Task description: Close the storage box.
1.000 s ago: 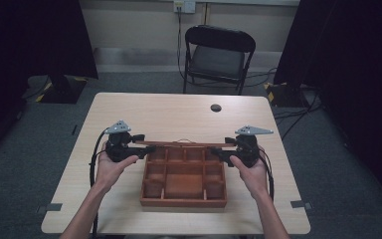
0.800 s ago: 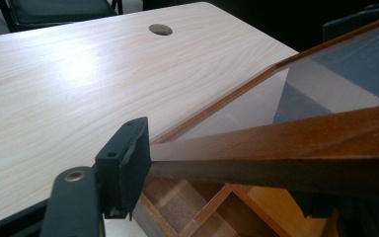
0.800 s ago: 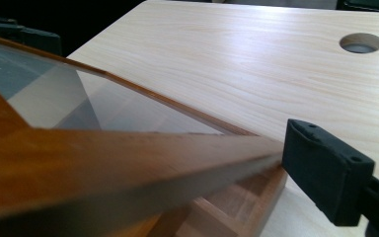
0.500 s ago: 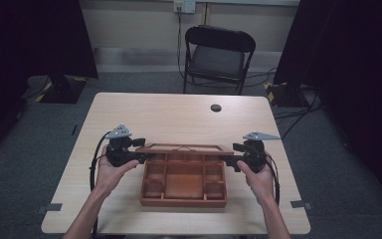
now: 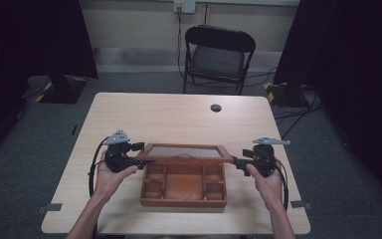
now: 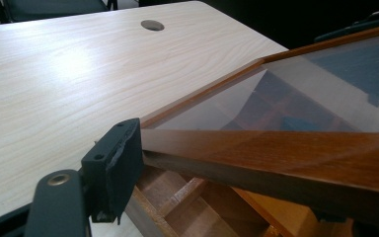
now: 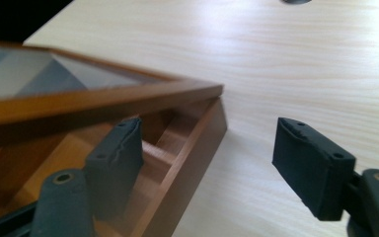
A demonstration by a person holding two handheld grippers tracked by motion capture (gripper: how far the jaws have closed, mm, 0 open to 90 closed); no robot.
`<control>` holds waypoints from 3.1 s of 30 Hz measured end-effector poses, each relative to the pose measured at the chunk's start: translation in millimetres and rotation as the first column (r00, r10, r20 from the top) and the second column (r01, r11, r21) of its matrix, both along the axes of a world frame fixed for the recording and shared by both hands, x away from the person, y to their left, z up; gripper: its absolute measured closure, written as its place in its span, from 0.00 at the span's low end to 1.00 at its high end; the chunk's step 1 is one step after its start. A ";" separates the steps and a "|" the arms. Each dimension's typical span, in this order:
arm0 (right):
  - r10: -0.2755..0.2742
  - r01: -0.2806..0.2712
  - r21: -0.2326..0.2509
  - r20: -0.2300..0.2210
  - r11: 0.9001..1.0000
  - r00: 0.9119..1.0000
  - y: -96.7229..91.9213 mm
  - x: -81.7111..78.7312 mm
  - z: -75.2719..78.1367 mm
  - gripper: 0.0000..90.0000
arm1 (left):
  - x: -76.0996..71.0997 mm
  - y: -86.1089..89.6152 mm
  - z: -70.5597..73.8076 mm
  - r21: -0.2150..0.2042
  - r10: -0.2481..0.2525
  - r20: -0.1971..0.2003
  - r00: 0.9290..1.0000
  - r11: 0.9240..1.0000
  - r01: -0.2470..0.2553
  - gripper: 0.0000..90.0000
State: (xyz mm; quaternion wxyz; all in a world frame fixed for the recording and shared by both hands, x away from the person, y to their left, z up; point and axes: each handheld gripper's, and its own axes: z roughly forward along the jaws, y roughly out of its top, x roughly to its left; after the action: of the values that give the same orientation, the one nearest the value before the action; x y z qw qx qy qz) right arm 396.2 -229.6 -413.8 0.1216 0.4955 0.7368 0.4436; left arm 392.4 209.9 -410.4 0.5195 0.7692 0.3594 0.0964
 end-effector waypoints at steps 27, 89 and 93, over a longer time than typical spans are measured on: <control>0.332 -0.334 0.023 0.059 0.942 0.941 63.4 -13.0 72.9 0.52 | -17.5 2.0 -10.9 0.032 -0.012 0.015 1.000 0.999 0.012 0.19; 0.670 -0.672 -0.007 -0.064 0.741 0.739 134.3 -28.5 38.8 0.91 | -17.3 54.1 -44.8 0.142 0.120 -0.039 0.992 0.983 -0.114 0.24; 0.667 -0.671 -0.032 -0.082 0.741 0.741 137.1 -33.4 31.4 0.91 | -18.7 59.1 -48.6 0.152 0.126 -0.049 0.991 0.981 -0.118 0.24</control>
State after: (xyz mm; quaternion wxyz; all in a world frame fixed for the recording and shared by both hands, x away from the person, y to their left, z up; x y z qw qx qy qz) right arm 362.7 -92.5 -382.4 -0.0548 0.2086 0.8819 0.4193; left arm 373.7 269.0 -459.0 0.4428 0.7849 0.4128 0.1320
